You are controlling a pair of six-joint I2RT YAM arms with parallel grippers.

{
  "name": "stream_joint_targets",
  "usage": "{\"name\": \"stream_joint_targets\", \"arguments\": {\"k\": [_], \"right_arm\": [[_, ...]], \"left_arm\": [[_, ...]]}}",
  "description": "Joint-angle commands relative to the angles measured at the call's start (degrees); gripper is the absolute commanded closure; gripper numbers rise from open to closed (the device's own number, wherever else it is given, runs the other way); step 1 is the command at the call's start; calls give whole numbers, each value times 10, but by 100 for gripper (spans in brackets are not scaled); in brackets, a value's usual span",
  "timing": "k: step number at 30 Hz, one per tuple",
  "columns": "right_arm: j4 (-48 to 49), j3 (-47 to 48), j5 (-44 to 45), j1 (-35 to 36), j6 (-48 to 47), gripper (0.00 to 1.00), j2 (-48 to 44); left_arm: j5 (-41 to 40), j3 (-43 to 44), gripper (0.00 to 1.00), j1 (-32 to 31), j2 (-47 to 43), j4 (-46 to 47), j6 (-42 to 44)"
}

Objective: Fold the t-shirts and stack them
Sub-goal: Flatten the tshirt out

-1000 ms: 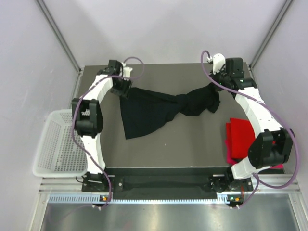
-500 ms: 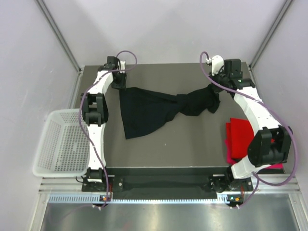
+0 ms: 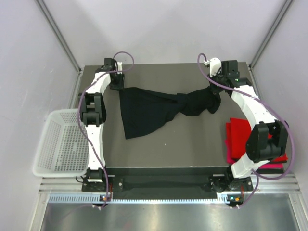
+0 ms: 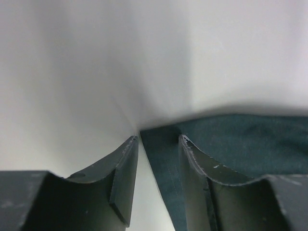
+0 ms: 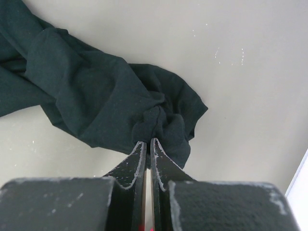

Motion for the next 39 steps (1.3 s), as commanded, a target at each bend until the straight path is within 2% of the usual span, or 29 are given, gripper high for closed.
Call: {"name": "stream_joint_targets", "arguments": {"k": [1,7,12,16,17,23,27,31,35,39], "right_arm": [[20,11,-9,3,4,100,-5],[20,13,-11,3,4,100,-4],[22,6,-11,2,3,100,-10],[21,0,-9,3,1,100,-14],[22,0,-8,2,0,100,-15],[20,7,8,1,-2,100,-28],[3,71,28,-12,-5,100,-33],[-21,105,18,-23,11,100,-73],[-39,81,2,-22,-3,100,-151],[-60,5,-6,-23,-18,100,-252]], "left_arm": [[9,-57,55,2,-49,22,5],[22,-11,55,2,-12,-20,12],[18,28,61,1,25,-28,7],[20,25,81,0,32,-28,12],[20,20,100,0,31,-28,14],[8,-19,100,0,-34,-13,20],[7,-52,100,1,-168,20,41],[50,-127,100,2,-319,44,52],[83,-225,100,2,-486,36,69],[89,-286,100,2,-604,7,92]]}}
